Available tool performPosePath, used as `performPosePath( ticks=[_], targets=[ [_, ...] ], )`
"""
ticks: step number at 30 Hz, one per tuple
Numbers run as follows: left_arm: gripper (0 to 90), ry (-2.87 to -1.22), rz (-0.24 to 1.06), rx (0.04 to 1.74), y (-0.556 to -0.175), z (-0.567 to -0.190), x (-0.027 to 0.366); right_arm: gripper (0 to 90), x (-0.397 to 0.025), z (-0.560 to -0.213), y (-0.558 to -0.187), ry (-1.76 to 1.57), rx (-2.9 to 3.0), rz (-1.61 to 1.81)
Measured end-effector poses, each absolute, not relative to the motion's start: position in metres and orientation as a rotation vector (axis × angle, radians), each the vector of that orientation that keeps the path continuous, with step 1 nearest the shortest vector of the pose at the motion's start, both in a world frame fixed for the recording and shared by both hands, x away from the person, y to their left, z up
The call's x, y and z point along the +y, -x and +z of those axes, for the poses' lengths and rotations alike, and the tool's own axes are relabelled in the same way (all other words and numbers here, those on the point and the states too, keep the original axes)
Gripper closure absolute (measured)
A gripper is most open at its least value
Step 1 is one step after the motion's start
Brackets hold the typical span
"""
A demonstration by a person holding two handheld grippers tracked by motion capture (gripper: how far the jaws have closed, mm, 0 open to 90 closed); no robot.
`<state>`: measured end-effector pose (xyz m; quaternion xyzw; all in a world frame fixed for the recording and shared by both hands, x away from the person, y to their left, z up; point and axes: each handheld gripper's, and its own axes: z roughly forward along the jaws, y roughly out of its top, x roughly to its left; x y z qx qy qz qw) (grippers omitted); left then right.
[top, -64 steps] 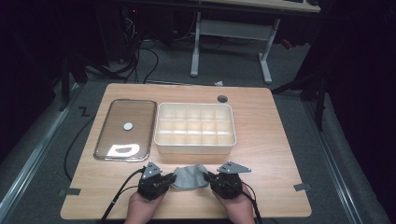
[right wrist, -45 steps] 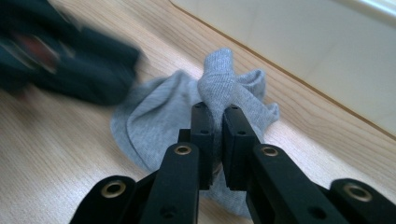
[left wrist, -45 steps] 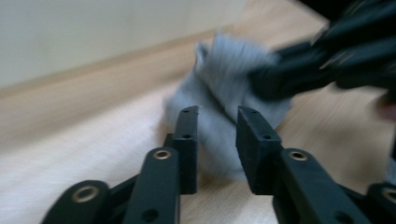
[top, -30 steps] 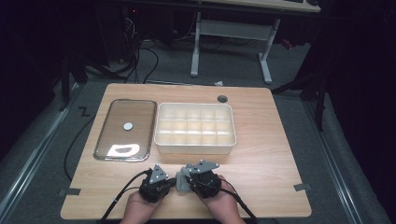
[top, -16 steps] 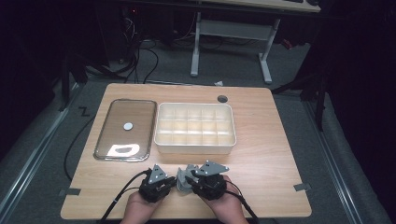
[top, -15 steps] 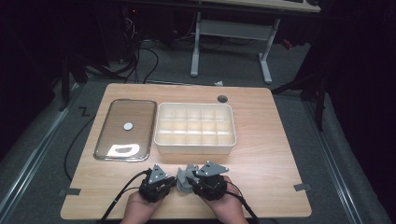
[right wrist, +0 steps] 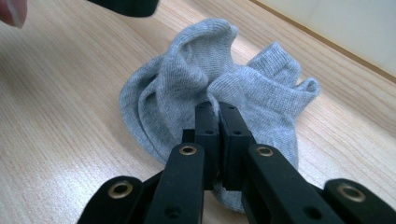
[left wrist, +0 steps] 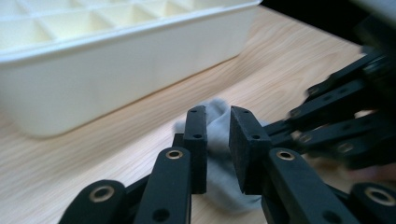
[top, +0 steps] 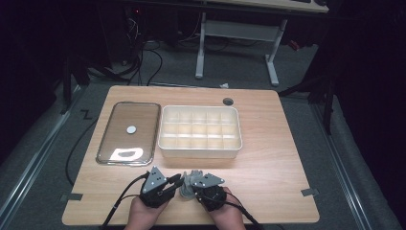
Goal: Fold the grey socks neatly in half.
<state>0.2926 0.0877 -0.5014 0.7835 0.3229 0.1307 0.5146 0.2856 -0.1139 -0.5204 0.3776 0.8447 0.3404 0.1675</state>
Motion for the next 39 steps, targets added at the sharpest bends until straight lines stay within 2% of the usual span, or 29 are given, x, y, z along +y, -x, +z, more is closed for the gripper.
performPosePath(
  ticks=[6, 8, 9, 10, 11, 15, 24, 28, 39],
  targets=[
    [72.4, -1.931, 0.315, 0.768, -0.299, -0.509, 0.075, 88.6, -0.110, -0.522, -0.281, -1.055, 2.403, 0.976],
    [75.8, -1.964, 0.323, 0.776, -0.300, -0.511, 0.074, 88.6, -0.110, -0.523, -0.280, -1.047, 2.400, 0.976],
    [80.9, -1.996, 0.335, 0.789, -0.299, -0.513, 0.075, 88.6, -0.111, -0.523, -0.281, -1.051, 2.402, 0.987],
    [80.9, -2.020, 0.342, 0.800, -0.298, -0.515, 0.077, 88.6, -0.111, -0.523, -0.281, -1.051, 2.402, 0.987],
    [87.4, -2.039, 0.341, 0.805, -0.295, -0.516, 0.078, 88.6, -0.112, -0.523, -0.281, -1.058, 2.407, 0.997],
    [88.1, -2.109, 0.344, 0.805, -0.290, -0.528, 0.080, 88.6, -0.112, -0.524, -0.281, -1.057, 2.402, 1.003],
    [89.2, -2.106, 0.390, 0.787, -0.287, -0.532, 0.076, 88.5, -0.115, -0.510, -0.283, -1.099, 2.383, 1.093],
    [89.4, -2.102, 0.387, 0.784, -0.288, -0.533, 0.076, 88.5, -0.114, -0.498, -0.287, -1.112, 2.356, 1.170],
    [89.2, -2.087, 0.344, 0.794, -0.290, -0.533, 0.080, 88.5, -0.106, -0.492, -0.296, -1.179, 2.353, 1.342]
  ],
)
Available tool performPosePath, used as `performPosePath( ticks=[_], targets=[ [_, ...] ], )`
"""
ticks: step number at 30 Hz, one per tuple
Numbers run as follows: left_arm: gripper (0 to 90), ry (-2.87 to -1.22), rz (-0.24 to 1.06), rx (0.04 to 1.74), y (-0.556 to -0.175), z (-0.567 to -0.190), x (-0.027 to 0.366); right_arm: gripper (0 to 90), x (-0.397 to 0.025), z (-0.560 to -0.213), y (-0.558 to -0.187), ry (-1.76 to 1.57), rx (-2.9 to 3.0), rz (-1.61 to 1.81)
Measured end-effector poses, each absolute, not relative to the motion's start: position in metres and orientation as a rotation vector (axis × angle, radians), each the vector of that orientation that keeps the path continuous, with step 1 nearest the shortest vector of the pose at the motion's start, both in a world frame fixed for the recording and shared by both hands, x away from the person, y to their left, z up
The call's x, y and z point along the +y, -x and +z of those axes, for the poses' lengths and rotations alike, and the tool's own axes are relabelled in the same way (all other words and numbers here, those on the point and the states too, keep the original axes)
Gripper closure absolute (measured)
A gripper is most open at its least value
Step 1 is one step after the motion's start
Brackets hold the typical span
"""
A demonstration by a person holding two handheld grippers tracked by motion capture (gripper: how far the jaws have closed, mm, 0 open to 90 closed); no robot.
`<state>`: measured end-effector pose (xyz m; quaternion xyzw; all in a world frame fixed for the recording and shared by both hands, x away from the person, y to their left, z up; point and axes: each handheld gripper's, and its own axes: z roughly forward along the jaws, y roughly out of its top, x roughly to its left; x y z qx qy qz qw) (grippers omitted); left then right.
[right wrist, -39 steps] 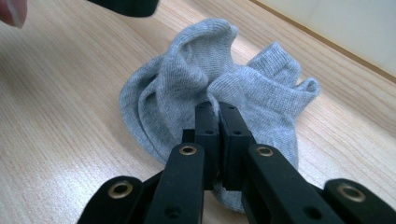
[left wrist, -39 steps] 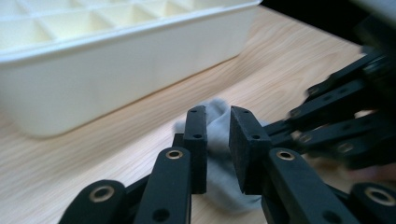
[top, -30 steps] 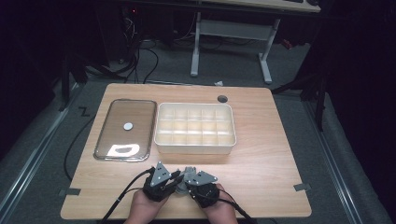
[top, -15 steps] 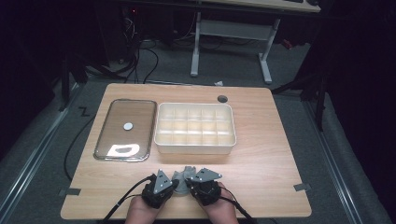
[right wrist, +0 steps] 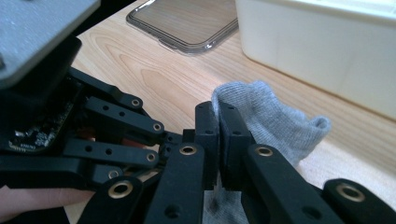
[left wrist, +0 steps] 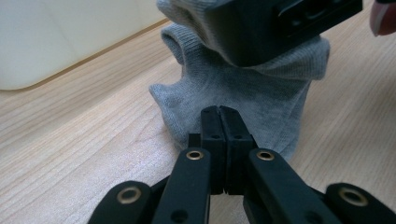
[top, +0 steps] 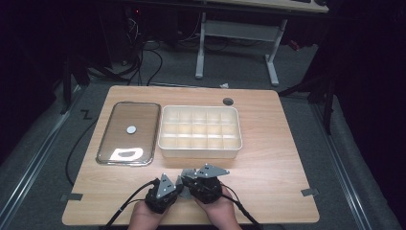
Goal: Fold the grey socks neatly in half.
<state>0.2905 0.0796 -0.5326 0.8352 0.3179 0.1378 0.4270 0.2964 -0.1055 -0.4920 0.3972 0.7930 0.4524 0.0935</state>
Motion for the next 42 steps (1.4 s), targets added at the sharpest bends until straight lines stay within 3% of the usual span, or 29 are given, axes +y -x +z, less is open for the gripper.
performPosePath(
  ticks=[5, 7, 11, 21, 26, 31, 36, 42],
  targets=[
    [77.3, -2.023, 0.318, 0.792, -0.289, -0.526, 0.089, 88.4, -0.113, -0.502, -0.297, -1.226, 2.348, 1.313],
    [76.4, -1.967, 0.322, 0.814, -0.287, -0.520, 0.099, 88.4, -0.116, -0.506, -0.296, -1.244, 2.348, 1.309],
    [84.0, -2.034, 0.307, 0.900, -0.287, -0.526, 0.112, 88.3, -0.119, -0.509, -0.296, -1.250, 2.344, 1.317],
    [86.3, -2.116, 0.291, 0.854, -0.286, -0.534, 0.087, 88.0, -0.108, -0.504, -0.293, -1.192, 2.380, 1.327],
    [87.0, -2.124, 0.287, 0.836, -0.286, -0.534, 0.086, 86.9, -0.105, -0.519, -0.290, -1.196, 2.434, 1.272],
    [77.7, -2.092, 0.300, 0.869, -0.289, -0.531, 0.097, 86.2, -0.106, -0.528, -0.289, -1.199, 2.435, 1.272],
    [83.6, -1.972, 0.336, 0.812, -0.291, -0.510, 0.101, 84.0, -0.104, -0.529, -0.288, -1.163, 2.435, 1.257],
    [85.4, -1.959, 0.281, 0.801, -0.300, -0.509, 0.091, 81.0, -0.103, -0.528, -0.287, -1.142, 2.446, 1.250]
  ],
)
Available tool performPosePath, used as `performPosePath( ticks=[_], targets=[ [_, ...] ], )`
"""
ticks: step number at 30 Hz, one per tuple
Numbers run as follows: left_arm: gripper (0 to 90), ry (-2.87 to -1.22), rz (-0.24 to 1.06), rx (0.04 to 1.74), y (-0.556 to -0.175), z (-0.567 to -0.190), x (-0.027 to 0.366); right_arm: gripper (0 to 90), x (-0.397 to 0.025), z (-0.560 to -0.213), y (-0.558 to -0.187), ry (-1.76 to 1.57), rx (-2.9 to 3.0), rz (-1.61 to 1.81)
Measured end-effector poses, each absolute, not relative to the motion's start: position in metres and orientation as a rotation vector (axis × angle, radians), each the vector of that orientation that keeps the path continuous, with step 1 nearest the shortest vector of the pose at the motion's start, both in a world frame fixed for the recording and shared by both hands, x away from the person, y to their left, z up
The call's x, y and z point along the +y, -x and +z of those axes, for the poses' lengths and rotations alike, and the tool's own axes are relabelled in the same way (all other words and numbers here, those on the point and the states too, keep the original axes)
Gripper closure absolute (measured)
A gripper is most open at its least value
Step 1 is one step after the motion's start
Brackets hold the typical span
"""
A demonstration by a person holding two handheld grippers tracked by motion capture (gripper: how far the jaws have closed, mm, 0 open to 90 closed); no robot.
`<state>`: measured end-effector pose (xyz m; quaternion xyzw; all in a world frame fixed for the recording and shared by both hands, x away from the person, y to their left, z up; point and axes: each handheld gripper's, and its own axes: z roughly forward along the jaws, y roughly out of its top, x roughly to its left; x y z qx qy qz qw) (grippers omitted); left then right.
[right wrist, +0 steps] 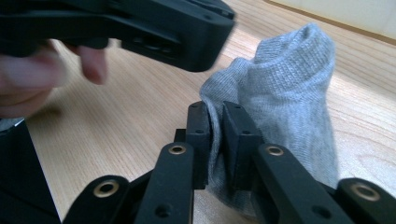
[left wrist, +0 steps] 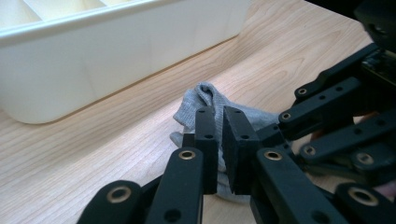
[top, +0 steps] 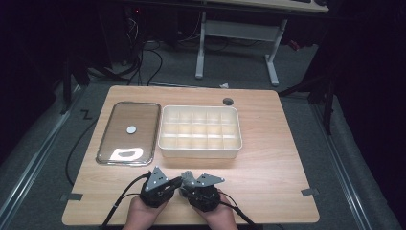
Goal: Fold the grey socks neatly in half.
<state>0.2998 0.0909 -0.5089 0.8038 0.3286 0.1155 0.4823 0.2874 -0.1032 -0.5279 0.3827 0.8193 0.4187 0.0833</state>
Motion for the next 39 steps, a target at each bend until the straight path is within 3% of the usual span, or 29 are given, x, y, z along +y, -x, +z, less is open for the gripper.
performPosePath(
  ticks=[12, 19, 23, 27, 34, 39],
  targets=[
    [85.5, -1.998, 0.292, 0.832, -0.308, -0.527, 0.088, 65.1, -0.107, -0.524, -0.277, -1.138, 2.414, 1.275],
    [82.4, -1.989, 0.319, 0.827, -0.307, -0.527, 0.087, 76.5, -0.126, -0.488, -0.267, -1.058, 2.295, 1.332],
    [82.3, -1.991, 0.321, 0.825, -0.307, -0.527, 0.086, 85.3, -0.134, -0.493, -0.280, -1.064, 2.337, 1.207],
    [82.2, -1.993, 0.336, 0.807, -0.305, -0.527, 0.083, 85.5, -0.134, -0.519, -0.287, -1.111, 2.395, 1.088],
    [79.6, -1.948, 0.320, 0.702, -0.284, -0.505, 0.073, 85.8, -0.136, -0.522, -0.287, -1.116, 2.381, 1.109],
    [79.9, -2.013, 0.281, 0.717, -0.288, -0.520, 0.069, 85.8, -0.137, -0.524, -0.288, -1.118, 2.380, 1.126]
  ],
)
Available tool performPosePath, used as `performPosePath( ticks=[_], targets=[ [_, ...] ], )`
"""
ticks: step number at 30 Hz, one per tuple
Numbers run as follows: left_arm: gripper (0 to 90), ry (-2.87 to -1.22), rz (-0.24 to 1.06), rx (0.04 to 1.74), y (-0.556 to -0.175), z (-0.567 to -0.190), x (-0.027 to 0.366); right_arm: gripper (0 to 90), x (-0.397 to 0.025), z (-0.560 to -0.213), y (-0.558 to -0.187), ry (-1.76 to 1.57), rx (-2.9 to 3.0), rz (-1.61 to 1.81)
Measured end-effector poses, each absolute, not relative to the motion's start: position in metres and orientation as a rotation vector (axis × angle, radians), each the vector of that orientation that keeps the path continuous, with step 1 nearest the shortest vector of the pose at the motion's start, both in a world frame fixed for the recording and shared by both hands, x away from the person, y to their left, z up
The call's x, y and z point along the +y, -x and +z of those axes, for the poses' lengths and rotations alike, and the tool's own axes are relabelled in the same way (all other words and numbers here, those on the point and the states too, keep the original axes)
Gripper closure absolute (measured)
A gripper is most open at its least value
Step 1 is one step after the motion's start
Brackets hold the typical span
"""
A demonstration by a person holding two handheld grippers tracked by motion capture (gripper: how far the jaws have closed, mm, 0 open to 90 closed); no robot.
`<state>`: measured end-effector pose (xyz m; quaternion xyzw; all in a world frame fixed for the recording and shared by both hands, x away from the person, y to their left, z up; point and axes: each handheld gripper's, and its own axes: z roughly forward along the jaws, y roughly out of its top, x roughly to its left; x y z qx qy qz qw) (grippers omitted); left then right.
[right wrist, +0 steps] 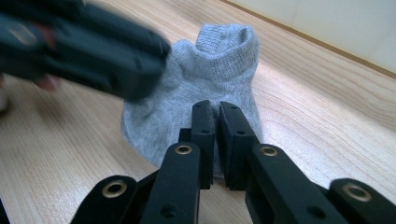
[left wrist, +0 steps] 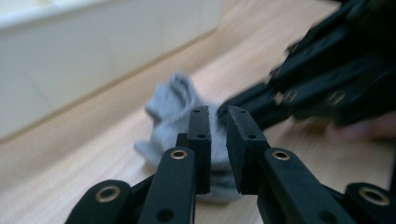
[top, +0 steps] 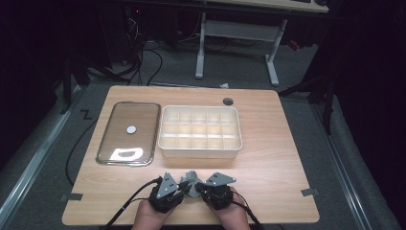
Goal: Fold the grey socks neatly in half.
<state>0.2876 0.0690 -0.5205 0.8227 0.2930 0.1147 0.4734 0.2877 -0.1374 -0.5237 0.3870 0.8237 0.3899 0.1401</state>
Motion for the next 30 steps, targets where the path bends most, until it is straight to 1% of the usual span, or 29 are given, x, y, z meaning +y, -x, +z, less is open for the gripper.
performPosePath(
  ticks=[1, 4, 7, 10, 12, 15, 17, 19, 20, 21, 23, 24, 25, 27, 30],
  targets=[
    [79.7, -2.009, 0.269, 0.715, -0.287, -0.522, 0.069, 85.8, -0.138, -0.524, -0.288, -1.120, 2.380, 1.129],
    [78.4, -2.023, 0.294, 0.720, -0.286, -0.526, 0.069, 85.8, -0.139, -0.525, -0.288, -1.134, 2.374, 1.151],
    [80.0, -2.088, 0.338, 0.730, -0.289, -0.532, 0.069, 85.7, -0.140, -0.526, -0.288, -1.132, 2.371, 1.166],
    [80.6, -2.088, 0.304, 0.745, -0.291, -0.532, 0.072, 85.7, -0.141, -0.527, -0.287, -1.134, 2.368, 1.178],
    [80.7, -2.092, 0.323, 0.738, -0.289, -0.532, 0.071, 85.4, -0.141, -0.526, -0.287, -1.141, 2.365, 1.179],
    [80.8, -2.092, 0.317, 0.743, -0.290, -0.533, 0.072, 78.7, -0.141, -0.521, -0.284, -1.143, 2.335, 1.216],
    [80.7, -2.091, 0.316, 0.746, -0.290, -0.533, 0.072, 72.3, -0.144, -0.515, -0.280, -1.147, 2.269, 1.237],
    [80.6, -2.092, 0.324, 0.744, -0.289, -0.533, 0.071, 61.4, -0.149, -0.515, -0.283, -1.227, 2.261, 1.235],
    [80.6, -2.092, 0.325, 0.744, -0.289, -0.532, 0.071, 61.4, -0.149, -0.515, -0.283, -1.227, 2.261, 1.235],
    [80.3, -2.093, 0.324, 0.743, -0.289, -0.532, 0.072, 57.4, -0.150, -0.518, -0.285, -1.258, 2.275, 1.231],
    [80.1, -2.090, 0.317, 0.744, -0.289, -0.532, 0.072, 54.5, -0.150, -0.523, -0.287, -1.285, 2.298, 1.223],
    [79.9, -2.087, 0.313, 0.746, -0.290, -0.533, 0.072, 55.2, -0.149, -0.524, -0.288, -1.297, 2.310, 1.210],
    [79.4, -2.087, 0.311, 0.746, -0.290, -0.532, 0.072, 60.5, -0.148, -0.528, -0.290, -1.300, 2.350, 1.208],
    [78.9, -2.082, 0.320, 0.742, -0.289, -0.532, 0.072, 61.8, -0.147, -0.529, -0.290, -1.301, 2.361, 1.203],
    [74.7, -2.069, 0.346, 0.740, -0.286, -0.531, 0.070, 66.5, -0.144, -0.530, -0.290, -1.295, 2.371, 1.193]
  ],
)
